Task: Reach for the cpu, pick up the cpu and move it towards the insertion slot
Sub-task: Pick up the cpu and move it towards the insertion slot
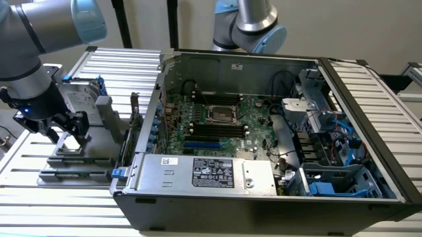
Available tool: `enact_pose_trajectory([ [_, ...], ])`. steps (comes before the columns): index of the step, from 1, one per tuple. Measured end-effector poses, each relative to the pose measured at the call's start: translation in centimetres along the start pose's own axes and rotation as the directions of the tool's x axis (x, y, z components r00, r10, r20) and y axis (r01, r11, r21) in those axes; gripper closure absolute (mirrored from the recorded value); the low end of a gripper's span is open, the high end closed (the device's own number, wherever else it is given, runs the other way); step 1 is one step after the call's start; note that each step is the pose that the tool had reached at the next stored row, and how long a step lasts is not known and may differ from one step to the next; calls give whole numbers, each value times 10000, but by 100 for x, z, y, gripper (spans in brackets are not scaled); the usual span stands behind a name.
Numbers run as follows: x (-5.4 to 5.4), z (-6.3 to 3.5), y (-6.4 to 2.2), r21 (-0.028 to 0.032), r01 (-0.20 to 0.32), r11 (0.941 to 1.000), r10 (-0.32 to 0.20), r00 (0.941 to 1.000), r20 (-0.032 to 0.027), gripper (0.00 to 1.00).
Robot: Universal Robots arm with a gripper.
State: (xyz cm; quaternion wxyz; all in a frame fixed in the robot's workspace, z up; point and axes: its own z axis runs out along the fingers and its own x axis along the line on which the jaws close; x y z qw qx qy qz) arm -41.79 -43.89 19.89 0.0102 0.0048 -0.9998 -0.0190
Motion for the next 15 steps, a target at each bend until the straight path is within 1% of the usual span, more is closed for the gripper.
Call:
enact_pose_trajectory([
  [3, -5, 16, -1, 11, 0, 10000, 0, 10000, -2, 35],
  [11, -15, 40, 21, 89, -1, 10000, 1, 10000, 2, 35],
  [13, -15, 47, 31, 96, 0, 10000, 0, 10000, 27, 35],
  [15, -15, 53, 40, 113, 3, 9999, -4, 10000, 66, 35],
])
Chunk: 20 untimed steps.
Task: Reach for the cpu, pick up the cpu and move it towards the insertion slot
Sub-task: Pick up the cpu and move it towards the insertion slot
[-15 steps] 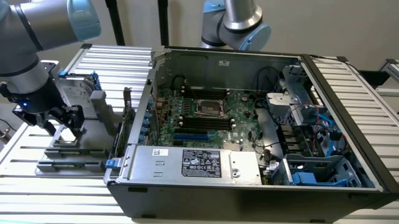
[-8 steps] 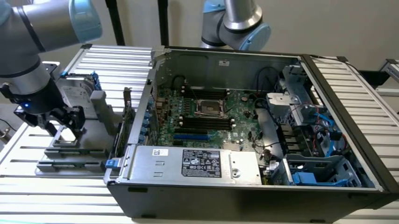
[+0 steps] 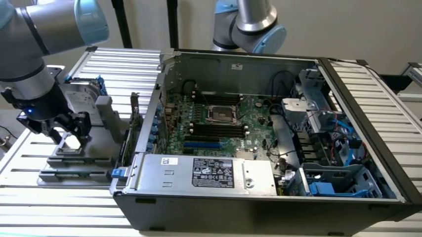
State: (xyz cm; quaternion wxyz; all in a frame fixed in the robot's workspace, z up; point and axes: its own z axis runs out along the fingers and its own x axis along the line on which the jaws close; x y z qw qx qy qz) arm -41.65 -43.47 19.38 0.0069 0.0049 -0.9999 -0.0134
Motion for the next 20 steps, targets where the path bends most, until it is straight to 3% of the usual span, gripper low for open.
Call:
enact_pose_trajectory([
  [4, -1, 9, 10, 30, 18, 10000, -18, 10000, 37, 35],
  [20, -1, 56, 27, 56, 31, 10000, -31, 10000, 36, 35],
])
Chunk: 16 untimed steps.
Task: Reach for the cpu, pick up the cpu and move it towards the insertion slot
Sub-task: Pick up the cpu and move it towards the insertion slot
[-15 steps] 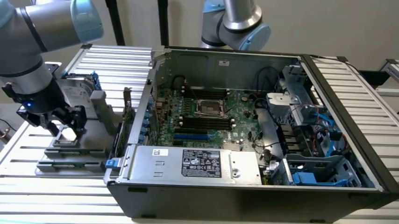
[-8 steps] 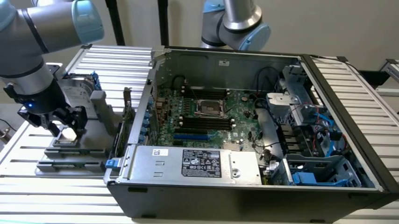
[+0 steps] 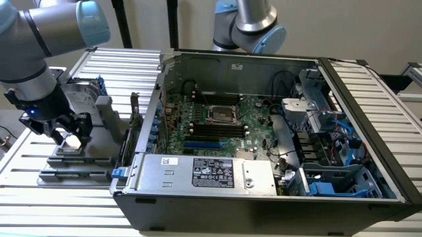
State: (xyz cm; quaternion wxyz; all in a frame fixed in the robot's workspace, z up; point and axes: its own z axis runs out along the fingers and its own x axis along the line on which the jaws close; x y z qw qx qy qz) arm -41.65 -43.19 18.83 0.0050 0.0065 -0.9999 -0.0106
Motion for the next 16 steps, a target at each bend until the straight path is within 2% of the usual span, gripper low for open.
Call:
enact_pose_trajectory([
  [7, 1, 9, 0, 4, 2, 10000, -2, 10000, -1, 36],
  [8, 1, 9, 0, 5, 2, 10000, -2, 10000, -1, 44],
  [16, 1, 12, 0, 9, 3, 10000, -3, 10000, -1, 46],
])
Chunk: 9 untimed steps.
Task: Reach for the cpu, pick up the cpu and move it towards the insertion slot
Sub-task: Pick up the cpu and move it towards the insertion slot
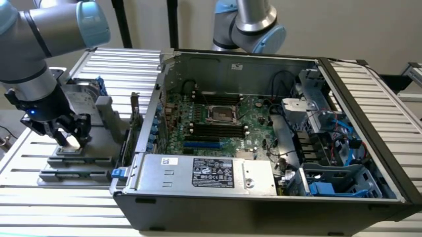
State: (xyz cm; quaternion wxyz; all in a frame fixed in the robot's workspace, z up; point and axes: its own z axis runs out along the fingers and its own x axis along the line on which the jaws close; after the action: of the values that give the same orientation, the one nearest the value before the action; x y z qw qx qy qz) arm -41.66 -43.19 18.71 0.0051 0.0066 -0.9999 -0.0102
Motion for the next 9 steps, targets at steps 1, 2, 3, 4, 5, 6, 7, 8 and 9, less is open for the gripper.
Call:
enact_pose_trajectory([
  [1, 0, 0, 0, -1, 1, 10000, -1, 10000, 0, 46],
  [2, 0, 0, 0, -1, 0, 10000, 0, 10000, 0, 46],
  [3, 0, 0, 0, -1, 0, 10000, 0, 10000, 1, 46],
  [4, -1, -3, 0, -3, 1, 10000, -1, 10000, 3, 46],
  [5, -1, -14, 1, -7, 1, 10000, -1, 10000, 11, 46],
  [6, -1, -42, 1, -5, 2, 10000, -2, 10000, 9, 46],
  [7, 0, -82, 1, -2, 2, 10000, -2, 10000, 2, 46],
  [8, 1, -127, 2, -1, 2, 10000, -2, 10000, 0, 46],
  [9, 1, -172, 3, -2, 1, 10000, -1, 10000, 1, 46],
])
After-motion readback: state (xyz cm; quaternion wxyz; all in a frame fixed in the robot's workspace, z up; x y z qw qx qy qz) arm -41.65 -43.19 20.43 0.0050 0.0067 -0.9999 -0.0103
